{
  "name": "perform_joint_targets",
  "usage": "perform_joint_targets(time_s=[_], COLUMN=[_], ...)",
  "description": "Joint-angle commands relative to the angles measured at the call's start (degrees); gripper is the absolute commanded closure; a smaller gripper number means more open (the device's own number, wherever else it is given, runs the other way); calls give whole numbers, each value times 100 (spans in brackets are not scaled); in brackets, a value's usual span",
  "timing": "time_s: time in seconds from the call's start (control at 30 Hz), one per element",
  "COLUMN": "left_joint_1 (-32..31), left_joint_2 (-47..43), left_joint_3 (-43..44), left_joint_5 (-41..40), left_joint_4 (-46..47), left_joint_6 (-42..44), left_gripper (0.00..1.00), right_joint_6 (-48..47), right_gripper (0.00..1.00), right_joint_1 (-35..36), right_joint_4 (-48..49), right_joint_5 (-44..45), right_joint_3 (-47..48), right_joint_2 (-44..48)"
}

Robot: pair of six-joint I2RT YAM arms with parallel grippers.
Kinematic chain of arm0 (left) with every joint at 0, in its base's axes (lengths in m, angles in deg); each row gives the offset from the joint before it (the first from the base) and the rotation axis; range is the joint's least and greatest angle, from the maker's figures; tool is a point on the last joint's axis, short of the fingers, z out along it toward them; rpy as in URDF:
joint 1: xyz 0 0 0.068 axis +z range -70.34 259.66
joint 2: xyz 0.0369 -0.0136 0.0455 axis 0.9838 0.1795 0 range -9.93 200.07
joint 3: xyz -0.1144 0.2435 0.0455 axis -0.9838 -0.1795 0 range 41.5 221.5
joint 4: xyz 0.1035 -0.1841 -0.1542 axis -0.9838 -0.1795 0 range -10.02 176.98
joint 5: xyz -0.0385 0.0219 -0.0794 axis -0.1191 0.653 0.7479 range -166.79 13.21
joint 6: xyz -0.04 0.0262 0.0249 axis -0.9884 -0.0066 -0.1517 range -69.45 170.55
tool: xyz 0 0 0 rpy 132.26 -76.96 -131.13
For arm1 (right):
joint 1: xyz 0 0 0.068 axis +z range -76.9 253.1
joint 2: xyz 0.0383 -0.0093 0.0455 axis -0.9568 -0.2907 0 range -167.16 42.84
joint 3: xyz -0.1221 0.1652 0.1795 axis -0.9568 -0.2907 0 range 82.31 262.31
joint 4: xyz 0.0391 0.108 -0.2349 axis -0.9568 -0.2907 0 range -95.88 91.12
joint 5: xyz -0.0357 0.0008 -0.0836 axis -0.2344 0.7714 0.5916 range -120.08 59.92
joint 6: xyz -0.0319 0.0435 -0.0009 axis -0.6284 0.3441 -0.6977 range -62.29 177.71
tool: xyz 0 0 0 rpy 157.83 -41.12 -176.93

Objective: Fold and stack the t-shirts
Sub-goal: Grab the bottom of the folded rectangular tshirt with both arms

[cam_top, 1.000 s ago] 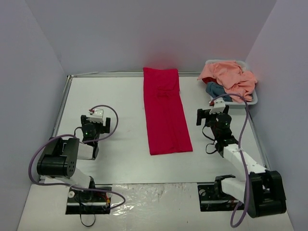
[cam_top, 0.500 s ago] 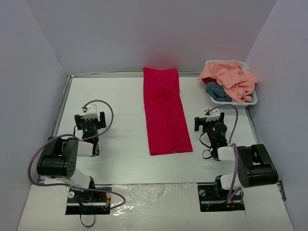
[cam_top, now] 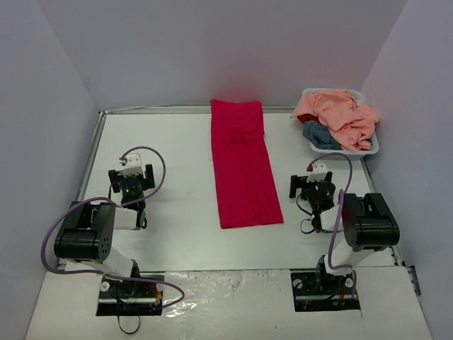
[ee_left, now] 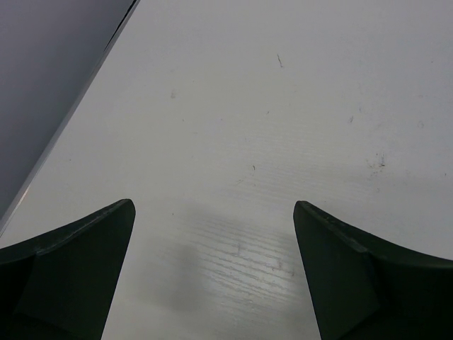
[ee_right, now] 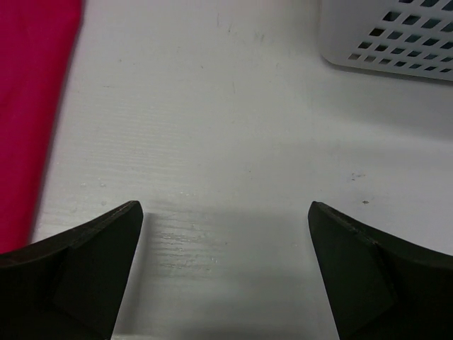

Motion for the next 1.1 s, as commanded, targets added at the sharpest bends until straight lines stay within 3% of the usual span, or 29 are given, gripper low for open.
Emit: perform_joint_targets(time_s=[0.0,0.43,1.07], left_joint_1=[-10,-1,-1], left_joint_2=[-5,-14,-14], left_joint_3=[181,190,181], left_joint_5=[-88,-88,-88], left_joint_4=[88,88,88], left_joint_6=[-92,-100,-100], left_gripper=[6,6,6], right_joint_6=[114,255,255], right_gripper=[0,0,0], right_joint_1=[-16,-16,-16], right_joint_4=[1826,1194,1185], right_joint_5=[-142,122,122], right_joint_3=[173,533,533], right_joint_2=[1,-26,-17])
